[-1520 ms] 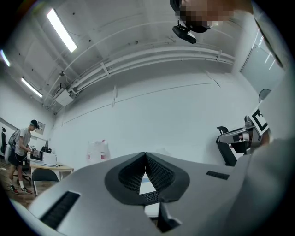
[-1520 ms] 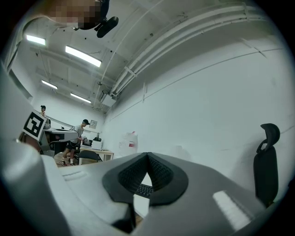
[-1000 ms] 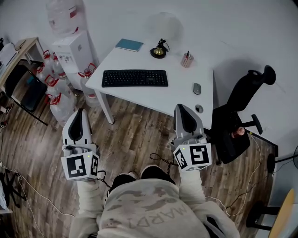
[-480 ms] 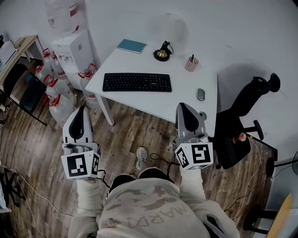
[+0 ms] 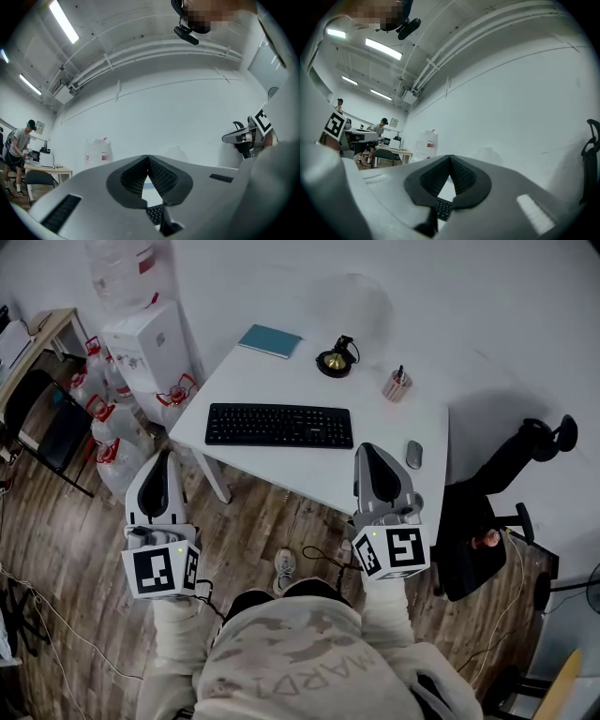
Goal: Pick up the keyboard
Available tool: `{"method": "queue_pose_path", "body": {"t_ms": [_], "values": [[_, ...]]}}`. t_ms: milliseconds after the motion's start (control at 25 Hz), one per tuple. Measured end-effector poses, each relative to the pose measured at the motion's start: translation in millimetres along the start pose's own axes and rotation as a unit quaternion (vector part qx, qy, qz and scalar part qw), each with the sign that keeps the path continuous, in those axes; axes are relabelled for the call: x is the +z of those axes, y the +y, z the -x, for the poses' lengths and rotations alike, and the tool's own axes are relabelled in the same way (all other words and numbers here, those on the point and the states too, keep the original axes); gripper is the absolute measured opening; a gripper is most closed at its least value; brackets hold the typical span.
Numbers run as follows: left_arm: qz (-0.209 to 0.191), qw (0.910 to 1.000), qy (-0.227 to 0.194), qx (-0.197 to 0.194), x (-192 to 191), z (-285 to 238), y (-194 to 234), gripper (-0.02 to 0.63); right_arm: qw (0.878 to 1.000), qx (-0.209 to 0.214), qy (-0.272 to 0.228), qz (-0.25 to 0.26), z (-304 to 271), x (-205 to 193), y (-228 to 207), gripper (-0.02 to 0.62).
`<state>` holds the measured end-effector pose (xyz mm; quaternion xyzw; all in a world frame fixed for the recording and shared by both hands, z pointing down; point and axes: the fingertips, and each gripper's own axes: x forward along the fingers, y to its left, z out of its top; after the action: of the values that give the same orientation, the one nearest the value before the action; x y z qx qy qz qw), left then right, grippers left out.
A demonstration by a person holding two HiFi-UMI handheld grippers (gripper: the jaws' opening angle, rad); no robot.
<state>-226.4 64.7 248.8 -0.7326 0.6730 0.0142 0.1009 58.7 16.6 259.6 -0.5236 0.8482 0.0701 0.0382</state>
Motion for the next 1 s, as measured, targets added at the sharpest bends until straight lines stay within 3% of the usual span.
{"method": "queue_pose_path", "body": {"t_ms": [440,1000], "values": [[0.001,0.9997,0.006,0.022,-14.6,-75.2,3.9,0.006,1.000,0.013,0.004,-0.008,-72.5,-16.5,-43.6,0.011],[-0.007,0.9993,0.016,0.032,-30.9,-144.4,-25.6,0.006,0.999,0.033,0.021,-0.022,-122.9,-48.8,-100.8,0.011]]}}
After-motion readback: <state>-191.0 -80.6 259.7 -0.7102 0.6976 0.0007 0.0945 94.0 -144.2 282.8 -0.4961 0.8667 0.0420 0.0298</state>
